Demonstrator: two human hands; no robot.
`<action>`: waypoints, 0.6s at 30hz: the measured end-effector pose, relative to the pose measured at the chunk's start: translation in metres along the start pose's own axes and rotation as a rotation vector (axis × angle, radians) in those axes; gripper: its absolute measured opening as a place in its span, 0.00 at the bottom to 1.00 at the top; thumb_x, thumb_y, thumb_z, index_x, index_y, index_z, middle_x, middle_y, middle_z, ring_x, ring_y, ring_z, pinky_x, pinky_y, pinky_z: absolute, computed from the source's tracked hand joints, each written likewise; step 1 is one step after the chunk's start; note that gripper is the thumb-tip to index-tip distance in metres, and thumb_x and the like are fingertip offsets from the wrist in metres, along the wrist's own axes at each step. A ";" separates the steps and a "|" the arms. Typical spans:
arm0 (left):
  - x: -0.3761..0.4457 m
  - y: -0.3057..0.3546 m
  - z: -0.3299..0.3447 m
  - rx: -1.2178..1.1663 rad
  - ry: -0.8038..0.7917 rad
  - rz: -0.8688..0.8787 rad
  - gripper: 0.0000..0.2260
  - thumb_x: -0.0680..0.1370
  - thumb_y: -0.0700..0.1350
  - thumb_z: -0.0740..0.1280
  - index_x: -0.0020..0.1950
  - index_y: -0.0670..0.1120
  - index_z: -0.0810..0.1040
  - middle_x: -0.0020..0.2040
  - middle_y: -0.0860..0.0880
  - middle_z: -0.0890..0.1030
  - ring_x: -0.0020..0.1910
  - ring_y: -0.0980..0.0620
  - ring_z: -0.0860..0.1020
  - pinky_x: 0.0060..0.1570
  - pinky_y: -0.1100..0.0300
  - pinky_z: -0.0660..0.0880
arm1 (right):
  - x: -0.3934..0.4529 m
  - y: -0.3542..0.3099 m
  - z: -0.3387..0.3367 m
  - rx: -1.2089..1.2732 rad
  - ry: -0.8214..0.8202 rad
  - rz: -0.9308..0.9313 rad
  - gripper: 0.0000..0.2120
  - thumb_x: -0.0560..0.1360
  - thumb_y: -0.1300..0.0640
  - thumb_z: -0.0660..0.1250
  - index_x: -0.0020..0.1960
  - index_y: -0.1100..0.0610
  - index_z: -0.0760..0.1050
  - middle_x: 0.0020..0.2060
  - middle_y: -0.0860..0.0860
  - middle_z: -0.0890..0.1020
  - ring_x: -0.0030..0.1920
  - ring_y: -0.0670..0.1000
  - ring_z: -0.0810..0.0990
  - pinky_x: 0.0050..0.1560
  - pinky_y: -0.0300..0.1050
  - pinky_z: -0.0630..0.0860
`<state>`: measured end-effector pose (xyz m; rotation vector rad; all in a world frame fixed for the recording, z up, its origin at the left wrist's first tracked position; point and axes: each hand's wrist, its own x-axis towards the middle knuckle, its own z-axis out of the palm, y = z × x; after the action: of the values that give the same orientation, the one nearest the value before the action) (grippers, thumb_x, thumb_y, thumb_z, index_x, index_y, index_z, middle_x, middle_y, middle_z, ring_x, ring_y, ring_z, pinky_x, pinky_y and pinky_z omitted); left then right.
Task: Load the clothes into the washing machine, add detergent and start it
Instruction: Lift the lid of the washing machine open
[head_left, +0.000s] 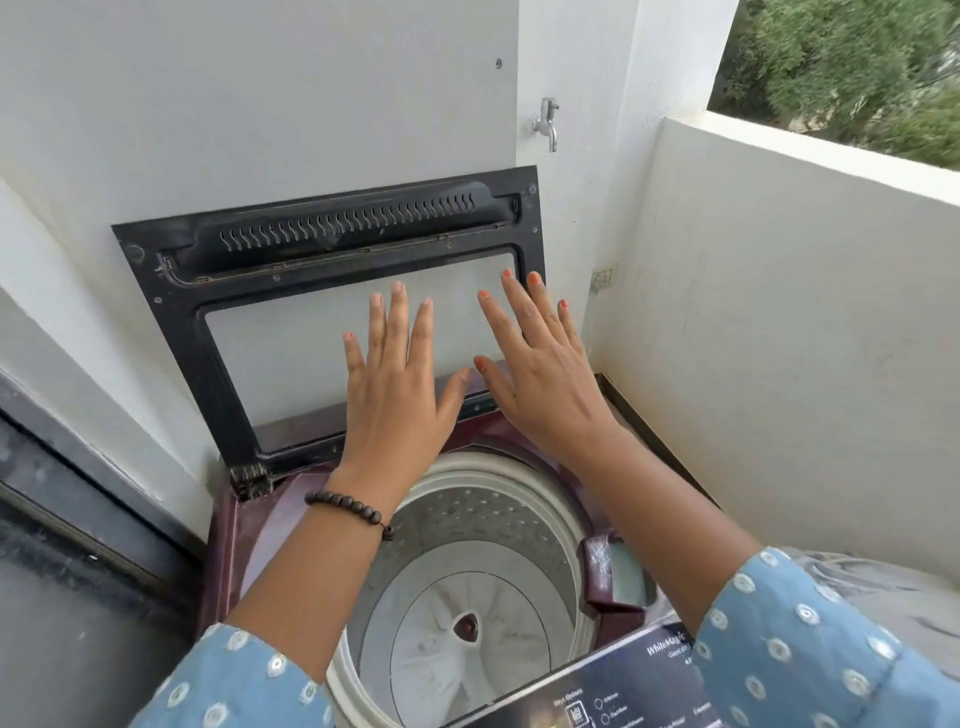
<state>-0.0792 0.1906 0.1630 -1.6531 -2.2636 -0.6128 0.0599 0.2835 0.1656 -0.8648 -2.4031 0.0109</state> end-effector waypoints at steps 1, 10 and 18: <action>-0.005 0.007 0.003 -0.004 -0.008 0.009 0.34 0.82 0.58 0.60 0.82 0.45 0.51 0.83 0.43 0.45 0.82 0.44 0.42 0.78 0.39 0.46 | -0.008 0.004 -0.002 -0.005 -0.005 0.014 0.28 0.82 0.48 0.57 0.79 0.54 0.55 0.79 0.55 0.52 0.79 0.57 0.45 0.77 0.59 0.47; -0.049 0.095 0.030 0.044 -0.057 0.119 0.33 0.81 0.61 0.53 0.81 0.44 0.54 0.82 0.42 0.47 0.81 0.43 0.44 0.77 0.39 0.45 | -0.098 0.062 -0.029 -0.050 -0.045 0.151 0.30 0.82 0.45 0.55 0.80 0.53 0.50 0.80 0.54 0.46 0.79 0.56 0.40 0.76 0.61 0.43; -0.101 0.218 0.071 0.039 -0.236 0.176 0.35 0.81 0.64 0.47 0.82 0.47 0.42 0.81 0.45 0.34 0.80 0.45 0.34 0.76 0.41 0.36 | -0.210 0.146 -0.076 -0.087 -0.138 0.296 0.30 0.82 0.43 0.52 0.80 0.50 0.47 0.80 0.53 0.43 0.78 0.56 0.37 0.76 0.62 0.42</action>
<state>0.1612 0.1975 0.0933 -1.9693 -2.2335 -0.3451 0.3150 0.2623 0.0910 -1.2921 -2.3927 0.0834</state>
